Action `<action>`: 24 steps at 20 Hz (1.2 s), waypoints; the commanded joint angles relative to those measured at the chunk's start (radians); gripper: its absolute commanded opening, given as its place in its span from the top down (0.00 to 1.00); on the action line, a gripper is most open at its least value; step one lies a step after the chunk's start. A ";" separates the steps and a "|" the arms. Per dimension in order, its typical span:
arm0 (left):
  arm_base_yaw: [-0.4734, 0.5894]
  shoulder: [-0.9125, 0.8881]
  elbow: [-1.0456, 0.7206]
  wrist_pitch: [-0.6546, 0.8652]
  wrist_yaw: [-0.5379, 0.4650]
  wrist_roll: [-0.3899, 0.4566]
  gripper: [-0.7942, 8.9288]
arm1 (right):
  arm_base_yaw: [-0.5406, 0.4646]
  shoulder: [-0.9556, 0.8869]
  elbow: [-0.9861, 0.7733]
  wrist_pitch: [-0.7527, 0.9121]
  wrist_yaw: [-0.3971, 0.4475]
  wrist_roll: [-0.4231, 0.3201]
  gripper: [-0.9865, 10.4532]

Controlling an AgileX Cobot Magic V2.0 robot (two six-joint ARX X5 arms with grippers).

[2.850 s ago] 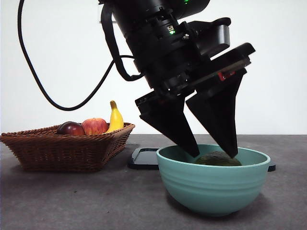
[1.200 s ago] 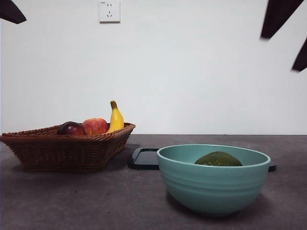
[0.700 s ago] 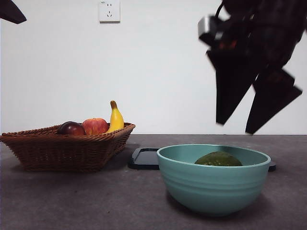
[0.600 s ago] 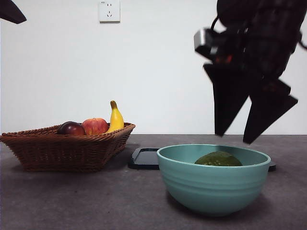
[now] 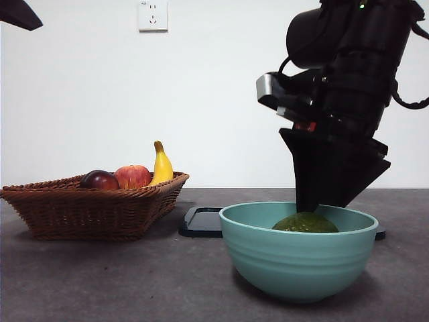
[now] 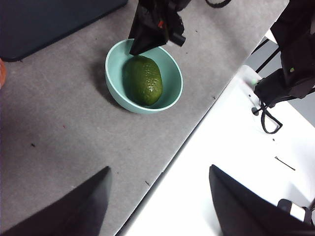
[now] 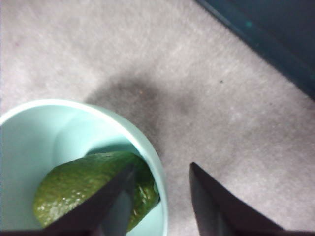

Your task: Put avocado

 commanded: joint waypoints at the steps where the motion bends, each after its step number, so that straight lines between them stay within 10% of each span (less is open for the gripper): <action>1: -0.007 0.005 0.011 0.006 0.006 0.013 0.60 | 0.014 0.019 0.007 0.005 -0.001 -0.014 0.83; 11: -0.007 0.005 0.011 0.007 0.005 0.021 0.60 | 0.011 -0.029 0.077 0.009 0.007 0.012 0.91; 24: -0.007 0.005 0.011 0.005 0.005 0.020 0.60 | -0.224 0.200 0.395 0.048 0.059 0.031 0.91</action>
